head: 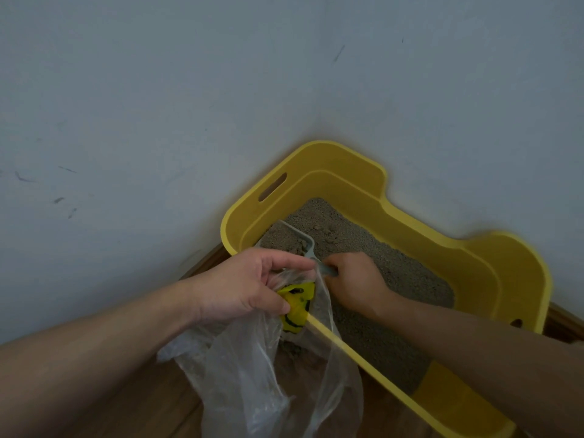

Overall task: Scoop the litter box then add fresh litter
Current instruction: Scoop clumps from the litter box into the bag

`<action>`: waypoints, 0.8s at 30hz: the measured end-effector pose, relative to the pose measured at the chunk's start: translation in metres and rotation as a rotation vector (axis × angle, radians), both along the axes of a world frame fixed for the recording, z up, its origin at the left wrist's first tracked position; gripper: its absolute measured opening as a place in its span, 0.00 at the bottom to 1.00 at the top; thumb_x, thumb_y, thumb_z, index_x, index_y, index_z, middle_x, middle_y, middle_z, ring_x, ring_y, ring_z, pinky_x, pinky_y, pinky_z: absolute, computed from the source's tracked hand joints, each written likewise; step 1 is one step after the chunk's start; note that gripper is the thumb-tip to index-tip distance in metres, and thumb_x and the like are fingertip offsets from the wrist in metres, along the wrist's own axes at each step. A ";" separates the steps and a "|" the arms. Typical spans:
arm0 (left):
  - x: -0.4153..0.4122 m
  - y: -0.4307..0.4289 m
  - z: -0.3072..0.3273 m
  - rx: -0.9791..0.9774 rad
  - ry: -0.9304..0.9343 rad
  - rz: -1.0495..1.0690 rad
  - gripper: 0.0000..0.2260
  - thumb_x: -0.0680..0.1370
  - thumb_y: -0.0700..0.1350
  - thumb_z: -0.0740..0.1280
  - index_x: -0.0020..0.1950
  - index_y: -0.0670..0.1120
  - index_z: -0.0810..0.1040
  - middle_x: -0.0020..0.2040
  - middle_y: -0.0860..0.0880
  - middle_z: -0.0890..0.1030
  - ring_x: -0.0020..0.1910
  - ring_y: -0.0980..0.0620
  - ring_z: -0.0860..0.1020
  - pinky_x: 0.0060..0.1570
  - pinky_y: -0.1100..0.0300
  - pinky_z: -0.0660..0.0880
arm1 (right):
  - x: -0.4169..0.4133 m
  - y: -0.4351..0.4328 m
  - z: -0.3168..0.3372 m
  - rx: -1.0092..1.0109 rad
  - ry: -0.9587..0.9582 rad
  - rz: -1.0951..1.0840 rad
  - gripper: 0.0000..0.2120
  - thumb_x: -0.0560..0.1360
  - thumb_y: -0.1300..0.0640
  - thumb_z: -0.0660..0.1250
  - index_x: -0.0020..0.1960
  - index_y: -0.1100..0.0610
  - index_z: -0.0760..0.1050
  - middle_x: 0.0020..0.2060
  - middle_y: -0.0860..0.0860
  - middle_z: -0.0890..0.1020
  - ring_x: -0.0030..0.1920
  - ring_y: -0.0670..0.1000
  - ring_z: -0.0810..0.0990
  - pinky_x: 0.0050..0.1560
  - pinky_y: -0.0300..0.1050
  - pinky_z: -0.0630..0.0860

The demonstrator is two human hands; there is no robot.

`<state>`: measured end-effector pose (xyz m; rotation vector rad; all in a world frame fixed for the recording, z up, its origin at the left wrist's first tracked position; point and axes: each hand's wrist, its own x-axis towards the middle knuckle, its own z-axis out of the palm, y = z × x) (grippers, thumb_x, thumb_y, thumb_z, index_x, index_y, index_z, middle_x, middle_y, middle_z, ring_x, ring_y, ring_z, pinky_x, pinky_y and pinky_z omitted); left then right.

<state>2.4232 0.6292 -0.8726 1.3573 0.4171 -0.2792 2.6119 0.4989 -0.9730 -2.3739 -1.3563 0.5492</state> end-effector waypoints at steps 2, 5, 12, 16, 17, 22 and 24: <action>0.000 0.000 0.000 0.000 -0.006 0.003 0.31 0.67 0.29 0.69 0.68 0.47 0.74 0.66 0.51 0.79 0.64 0.49 0.79 0.52 0.60 0.79 | 0.002 0.000 0.003 0.012 0.009 -0.013 0.09 0.75 0.47 0.70 0.45 0.53 0.81 0.34 0.49 0.80 0.34 0.49 0.77 0.32 0.44 0.70; -0.001 -0.001 0.000 0.024 -0.016 0.009 0.31 0.66 0.29 0.69 0.67 0.48 0.75 0.66 0.52 0.79 0.65 0.54 0.78 0.51 0.60 0.79 | 0.003 0.003 0.008 0.027 0.020 -0.026 0.09 0.74 0.47 0.71 0.46 0.53 0.81 0.35 0.49 0.81 0.35 0.49 0.77 0.35 0.45 0.72; -0.001 -0.002 0.003 0.040 -0.022 0.020 0.30 0.66 0.28 0.69 0.66 0.48 0.75 0.65 0.52 0.80 0.65 0.54 0.78 0.51 0.61 0.79 | 0.005 -0.001 0.020 -0.018 0.029 -0.036 0.07 0.75 0.51 0.71 0.49 0.54 0.82 0.37 0.50 0.81 0.37 0.51 0.78 0.35 0.45 0.70; -0.003 -0.003 0.007 0.074 -0.025 0.020 0.30 0.67 0.28 0.69 0.67 0.49 0.75 0.66 0.52 0.80 0.63 0.53 0.79 0.53 0.59 0.80 | 0.009 -0.010 0.029 -0.032 0.006 -0.056 0.08 0.75 0.51 0.71 0.51 0.53 0.82 0.38 0.49 0.82 0.38 0.50 0.78 0.36 0.44 0.72; -0.003 -0.003 0.008 0.082 -0.023 0.022 0.30 0.68 0.27 0.69 0.67 0.49 0.75 0.66 0.51 0.80 0.63 0.53 0.79 0.52 0.58 0.80 | 0.011 -0.013 0.032 -0.033 0.000 -0.065 0.08 0.75 0.51 0.71 0.52 0.53 0.82 0.38 0.49 0.82 0.38 0.49 0.79 0.37 0.45 0.73; -0.006 -0.005 0.015 0.149 -0.019 0.020 0.30 0.66 0.30 0.70 0.65 0.51 0.76 0.65 0.55 0.80 0.64 0.53 0.78 0.57 0.53 0.77 | 0.015 -0.030 0.046 -0.044 -0.025 -0.080 0.08 0.75 0.50 0.71 0.52 0.51 0.82 0.38 0.47 0.83 0.36 0.45 0.79 0.36 0.43 0.75; -0.009 -0.007 0.017 0.157 -0.008 0.030 0.31 0.65 0.30 0.70 0.65 0.51 0.76 0.64 0.54 0.81 0.63 0.51 0.79 0.56 0.51 0.77 | 0.017 -0.036 0.054 -0.044 -0.041 -0.074 0.08 0.75 0.51 0.70 0.52 0.51 0.82 0.38 0.47 0.83 0.36 0.45 0.79 0.37 0.46 0.78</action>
